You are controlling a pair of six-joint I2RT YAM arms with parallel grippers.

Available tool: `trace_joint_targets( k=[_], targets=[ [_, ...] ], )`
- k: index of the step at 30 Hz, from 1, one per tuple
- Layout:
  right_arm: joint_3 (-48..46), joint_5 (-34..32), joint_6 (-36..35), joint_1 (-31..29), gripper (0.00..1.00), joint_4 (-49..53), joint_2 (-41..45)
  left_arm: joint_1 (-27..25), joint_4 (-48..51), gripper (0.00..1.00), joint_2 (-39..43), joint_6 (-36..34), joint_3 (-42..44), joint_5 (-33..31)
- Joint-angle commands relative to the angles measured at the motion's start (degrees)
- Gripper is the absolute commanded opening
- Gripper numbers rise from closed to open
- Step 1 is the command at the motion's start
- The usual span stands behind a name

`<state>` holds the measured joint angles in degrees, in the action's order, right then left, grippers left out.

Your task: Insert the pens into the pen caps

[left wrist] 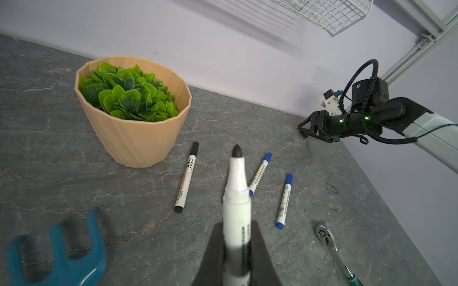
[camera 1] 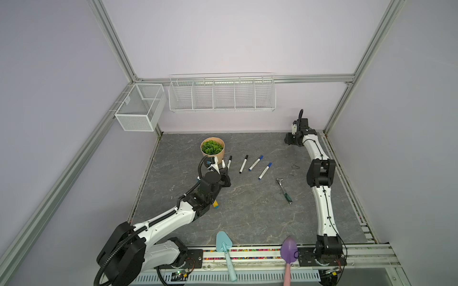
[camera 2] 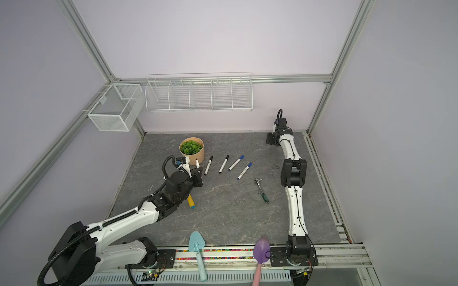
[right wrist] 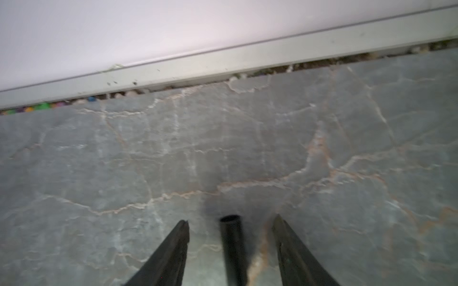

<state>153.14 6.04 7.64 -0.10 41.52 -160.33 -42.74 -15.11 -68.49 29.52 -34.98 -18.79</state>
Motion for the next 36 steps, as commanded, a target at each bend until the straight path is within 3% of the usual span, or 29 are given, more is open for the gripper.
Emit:
trace_joint_targets(
  k=[1,12,24,29,36],
  targets=[
    [1.28,4.68,1.18,-0.21,0.58,-1.15,-1.03,0.12,-0.63,0.0,-1.34,1.25,-3.13,0.3],
    [2.69,-0.44,2.25,-0.58,0.44,1.02,-2.29,0.14,-0.8,0.0,-3.3,1.62,-4.86,0.42],
    [0.88,-0.32,-1.12,-1.57,0.5,9.02,2.47,0.13,-1.63,0.0,-2.59,2.28,-3.88,0.2],
    [-1.03,2.1,-3.28,-1.93,0.46,14.59,2.83,0.14,-2.24,0.0,-2.39,2.74,-3.69,0.77],
    [-5.27,-1.62,-8.08,-4.52,0.45,15.6,4.7,0.12,-2.47,0.0,-0.87,3.0,-2.51,0.6]
  ],
)
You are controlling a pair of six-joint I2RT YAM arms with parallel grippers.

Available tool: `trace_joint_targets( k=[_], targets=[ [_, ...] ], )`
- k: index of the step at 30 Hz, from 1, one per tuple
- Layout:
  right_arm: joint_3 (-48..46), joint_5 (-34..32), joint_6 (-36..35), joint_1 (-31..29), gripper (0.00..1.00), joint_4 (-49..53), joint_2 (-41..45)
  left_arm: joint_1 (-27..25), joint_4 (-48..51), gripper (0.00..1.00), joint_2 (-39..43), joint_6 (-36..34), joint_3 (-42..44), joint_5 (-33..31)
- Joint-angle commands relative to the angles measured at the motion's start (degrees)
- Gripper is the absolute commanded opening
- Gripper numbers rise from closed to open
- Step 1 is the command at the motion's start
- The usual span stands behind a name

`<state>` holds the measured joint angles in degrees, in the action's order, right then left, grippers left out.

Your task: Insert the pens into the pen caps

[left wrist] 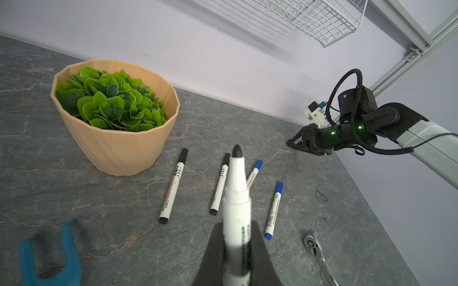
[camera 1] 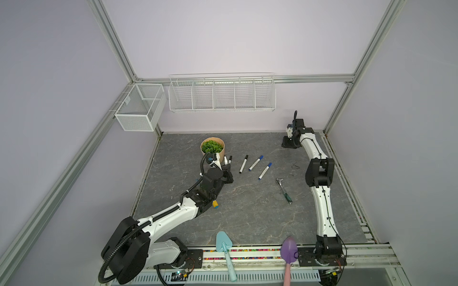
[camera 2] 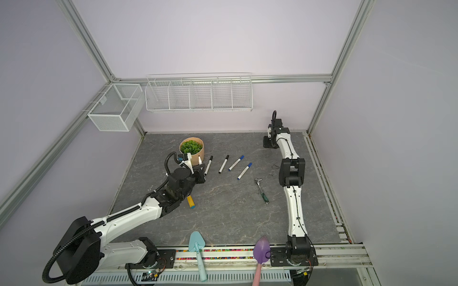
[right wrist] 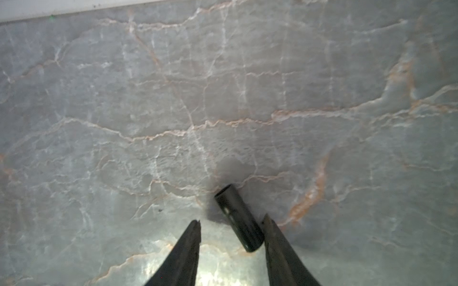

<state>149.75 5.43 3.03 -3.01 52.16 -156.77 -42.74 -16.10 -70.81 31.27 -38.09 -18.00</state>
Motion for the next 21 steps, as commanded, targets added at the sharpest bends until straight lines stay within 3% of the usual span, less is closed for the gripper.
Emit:
trace_joint_targets(
  k=[1,14,16,21],
  targets=[
    [-1.9,-1.65,-3.94,-1.8,0.44,5.0,1.07,0.11,-1.4,0.0,1.71,1.3,0.73,-0.28],
    [1.17,-13.57,-7.81,-4.48,0.42,3.67,-1.76,0.18,-1.5,0.0,1.67,1.43,0.91,-0.91],
    [1.28,-13.95,-8.69,-4.73,0.38,3.22,-2.24,0.14,-1.56,0.0,1.45,1.43,0.74,-0.81],
    [1.44,-12.73,-9.81,-4.99,0.15,3.12,-2.91,0.15,-1.4,0.0,0.33,1.6,0.08,-0.15]
  ],
)
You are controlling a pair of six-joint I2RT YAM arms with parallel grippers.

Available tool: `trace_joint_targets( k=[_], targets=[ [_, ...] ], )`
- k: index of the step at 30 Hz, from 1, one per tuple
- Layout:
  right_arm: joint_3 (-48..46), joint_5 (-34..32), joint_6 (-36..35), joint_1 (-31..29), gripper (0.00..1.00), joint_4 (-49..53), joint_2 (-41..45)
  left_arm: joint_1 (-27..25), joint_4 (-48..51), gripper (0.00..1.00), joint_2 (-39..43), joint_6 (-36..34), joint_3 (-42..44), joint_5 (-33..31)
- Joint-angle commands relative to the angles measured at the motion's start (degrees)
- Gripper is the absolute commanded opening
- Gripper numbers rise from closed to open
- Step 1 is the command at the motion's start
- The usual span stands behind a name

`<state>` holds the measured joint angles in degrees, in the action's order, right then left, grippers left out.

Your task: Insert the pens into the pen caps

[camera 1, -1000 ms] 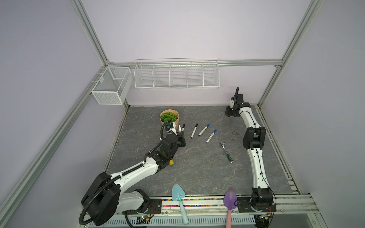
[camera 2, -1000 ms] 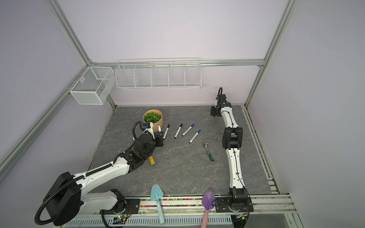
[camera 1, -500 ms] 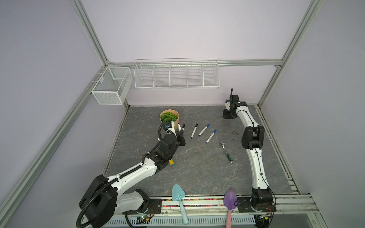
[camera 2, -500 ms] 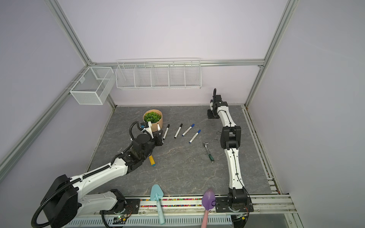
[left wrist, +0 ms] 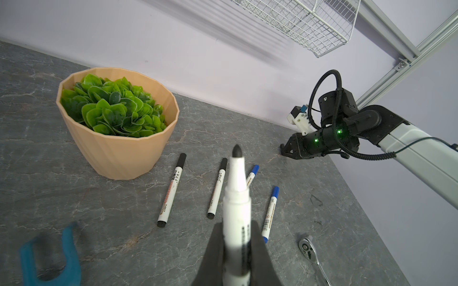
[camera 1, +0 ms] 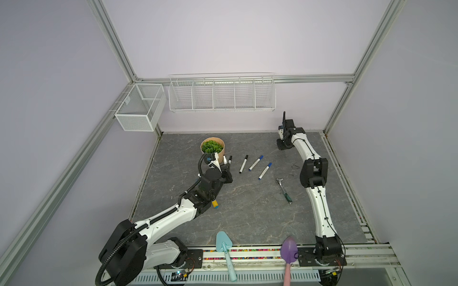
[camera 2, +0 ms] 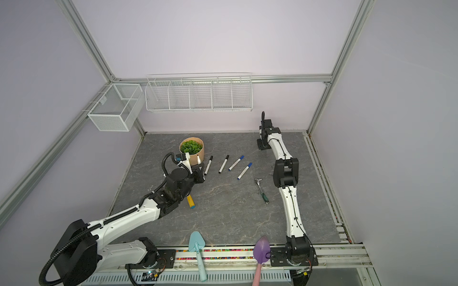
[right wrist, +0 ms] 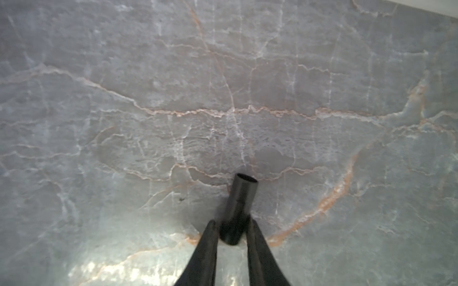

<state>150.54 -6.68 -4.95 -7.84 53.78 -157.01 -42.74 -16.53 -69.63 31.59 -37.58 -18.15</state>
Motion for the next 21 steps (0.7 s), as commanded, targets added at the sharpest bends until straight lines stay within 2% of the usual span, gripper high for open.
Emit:
trace_joint_targets(
  k=[1,2,5,8,15,20,21],
  targets=[
    [0.66,-0.28,-1.91,-0.12,0.1,1.51,-2.43,0.17,-0.96,0.0,-1.05,1.3,-0.63,0.17],
    [0.59,-0.17,-1.84,-0.12,0.07,1.53,-2.11,0.14,-0.96,0.0,-1.21,1.28,-0.8,0.37],
    [-1.21,2.42,-0.7,0.31,0.07,1.5,0.66,0.18,-0.87,0.0,-1.49,1.01,-1.17,0.65],
    [-7.88,10.18,4.4,1.13,0.07,-2.57,6.84,0.12,-1.35,0.0,-1.54,0.93,-1.18,0.97],
    [-30.89,18.64,11.26,0.01,0.07,-11.36,23.55,0.13,-2.81,0.0,-0.47,0.22,-0.87,4.3],
    [-51.96,19.82,15.17,-3.58,0.07,-16.05,39.32,0.11,-2.76,0.0,0.36,-0.05,-0.64,5.14],
    [-56.62,20.26,16.01,-6.21,0.07,-16.59,42.75,0.11,-2.51,0.0,0.32,-0.19,-0.78,5.25]
  ],
)
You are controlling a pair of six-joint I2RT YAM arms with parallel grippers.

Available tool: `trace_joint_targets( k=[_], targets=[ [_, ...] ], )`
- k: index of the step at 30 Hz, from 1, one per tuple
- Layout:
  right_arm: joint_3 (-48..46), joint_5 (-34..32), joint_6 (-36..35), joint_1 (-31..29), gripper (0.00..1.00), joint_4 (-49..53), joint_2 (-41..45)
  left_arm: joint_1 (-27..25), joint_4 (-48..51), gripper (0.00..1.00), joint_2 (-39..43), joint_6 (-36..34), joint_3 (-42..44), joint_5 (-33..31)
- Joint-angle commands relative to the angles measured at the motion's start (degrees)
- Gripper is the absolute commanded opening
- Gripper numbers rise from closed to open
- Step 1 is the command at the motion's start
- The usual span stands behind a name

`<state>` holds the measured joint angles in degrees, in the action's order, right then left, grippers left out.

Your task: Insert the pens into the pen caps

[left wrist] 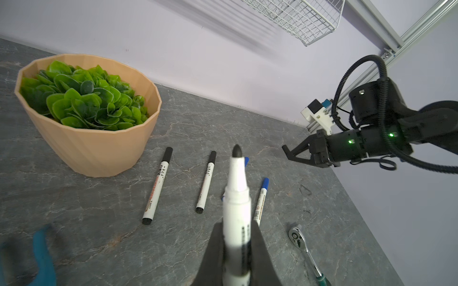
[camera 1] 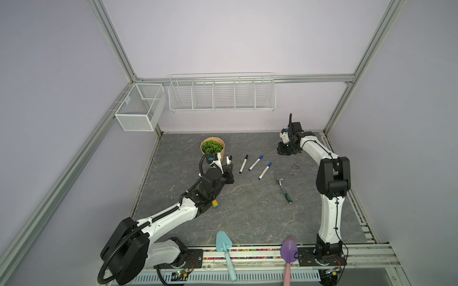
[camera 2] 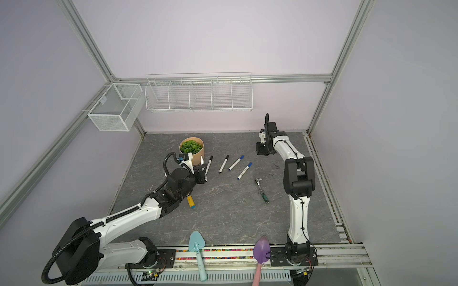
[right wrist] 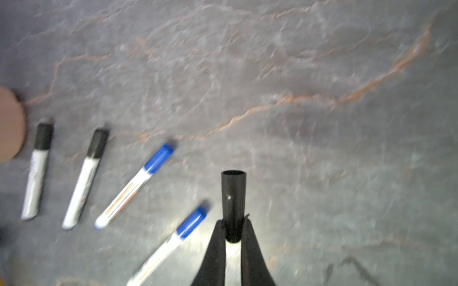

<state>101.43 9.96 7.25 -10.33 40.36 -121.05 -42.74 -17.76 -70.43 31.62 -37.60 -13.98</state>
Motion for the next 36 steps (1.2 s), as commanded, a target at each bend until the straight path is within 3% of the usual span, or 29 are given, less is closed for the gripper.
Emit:
trace_joint_targets(
  k=[1,7,12,19,23,29,36],
  targets=[
    [-12.33,4.11,4.47,-5.39,0.07,-3.75,10.53,0.15,-1.14,0.0,1.01,-0.58,-1.01,1.52],
    [-33.4,3.59,5.34,-18.1,0.07,-1.69,27.19,0.11,0.27,0.0,0.89,-0.89,-1.52,2.27],
    [-40.74,3.69,2.98,-26.27,0.07,-0.99,30.2,0.16,0.0,0.0,2.13,0.14,-0.4,1.91],
    [-39.41,-5.51,-1.87,-32.57,0.08,-0.25,22.7,0.13,-0.25,0.0,4.1,0.64,1.22,0.85],
    [-38.94,-7.41,-3.17,-34.94,0.11,0.71,19.12,0.03,0.49,0.0,5.07,0.22,1.33,0.1],
    [-38.53,-14.17,-2.21,-36.99,0.33,2.45,17.53,0.03,0.75,0.0,5.74,-0.15,1.39,-0.5],
    [-38.06,-17.42,-0.76,-36.92,0.35,3.56,16.29,0.04,0.14,0.0,5.07,0.2,1.05,-0.48]
  ],
)
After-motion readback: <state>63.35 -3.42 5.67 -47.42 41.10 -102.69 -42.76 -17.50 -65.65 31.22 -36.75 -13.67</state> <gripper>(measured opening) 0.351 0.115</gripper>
